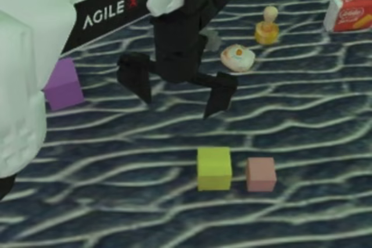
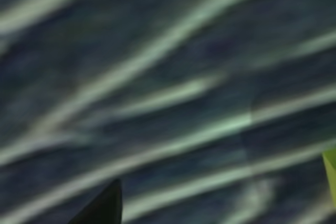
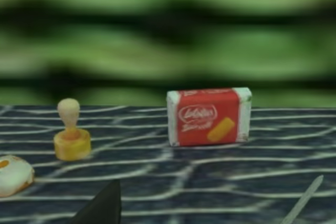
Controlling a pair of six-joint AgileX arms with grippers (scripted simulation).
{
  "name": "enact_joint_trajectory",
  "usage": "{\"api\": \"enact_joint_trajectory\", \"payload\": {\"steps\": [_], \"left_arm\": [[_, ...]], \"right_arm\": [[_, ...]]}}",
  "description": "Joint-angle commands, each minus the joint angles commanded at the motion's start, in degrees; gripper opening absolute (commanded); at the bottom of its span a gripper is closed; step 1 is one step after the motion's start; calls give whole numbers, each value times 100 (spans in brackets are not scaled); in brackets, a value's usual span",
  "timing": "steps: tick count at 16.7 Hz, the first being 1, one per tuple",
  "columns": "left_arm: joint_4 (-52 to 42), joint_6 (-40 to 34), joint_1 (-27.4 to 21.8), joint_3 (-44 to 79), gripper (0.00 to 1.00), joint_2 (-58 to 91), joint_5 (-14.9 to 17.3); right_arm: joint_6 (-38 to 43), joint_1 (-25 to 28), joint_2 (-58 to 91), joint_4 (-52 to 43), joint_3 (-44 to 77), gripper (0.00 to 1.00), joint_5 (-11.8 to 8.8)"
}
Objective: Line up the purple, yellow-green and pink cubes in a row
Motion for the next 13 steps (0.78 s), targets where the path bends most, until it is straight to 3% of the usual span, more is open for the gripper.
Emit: {"api": "enact_joint_trajectory", "payload": {"steps": [9,13], "left_arm": [[-427,5727,2002,746,100,603,34],[-445,7410,2724,946,100,628,55]], "right_arm": [[0,0,0,0,0,100,0],[0,0,0,0,0,100,0]]}}
